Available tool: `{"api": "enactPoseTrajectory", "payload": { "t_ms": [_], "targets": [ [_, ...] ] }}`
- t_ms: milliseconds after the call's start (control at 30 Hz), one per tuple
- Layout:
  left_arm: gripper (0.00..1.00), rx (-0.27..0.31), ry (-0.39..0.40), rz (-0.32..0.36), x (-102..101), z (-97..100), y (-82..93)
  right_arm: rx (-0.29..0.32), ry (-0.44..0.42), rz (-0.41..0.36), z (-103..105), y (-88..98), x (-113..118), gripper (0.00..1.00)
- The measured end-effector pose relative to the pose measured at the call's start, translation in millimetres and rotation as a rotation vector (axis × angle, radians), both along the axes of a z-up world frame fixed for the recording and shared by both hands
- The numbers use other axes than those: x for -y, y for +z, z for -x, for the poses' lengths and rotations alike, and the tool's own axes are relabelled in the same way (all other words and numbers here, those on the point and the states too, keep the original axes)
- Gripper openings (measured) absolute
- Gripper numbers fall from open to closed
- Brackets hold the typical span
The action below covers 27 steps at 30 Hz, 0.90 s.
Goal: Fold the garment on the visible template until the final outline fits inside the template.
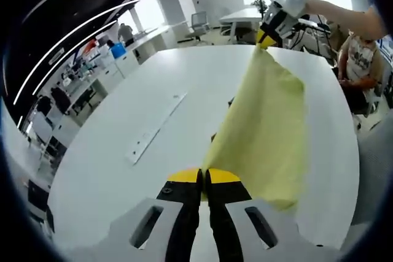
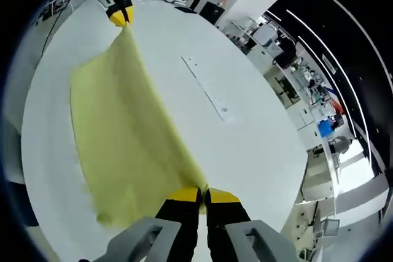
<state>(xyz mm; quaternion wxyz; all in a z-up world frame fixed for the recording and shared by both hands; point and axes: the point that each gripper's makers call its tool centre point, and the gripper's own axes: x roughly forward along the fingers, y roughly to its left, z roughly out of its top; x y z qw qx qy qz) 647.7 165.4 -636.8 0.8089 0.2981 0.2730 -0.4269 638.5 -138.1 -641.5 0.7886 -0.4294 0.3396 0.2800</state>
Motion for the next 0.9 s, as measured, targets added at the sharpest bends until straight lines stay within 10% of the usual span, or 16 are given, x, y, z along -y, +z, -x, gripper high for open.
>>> {"api": "enactPoseTrajectory", "payload": {
  "t_ms": [900],
  "targets": [
    [0.0, -0.16, 0.025, -0.092, -3.8, -40.4, -110.9, -0.107, 0.044, 0.128, -42.6, -106.7, 2.8, 0.0]
  ]
}}
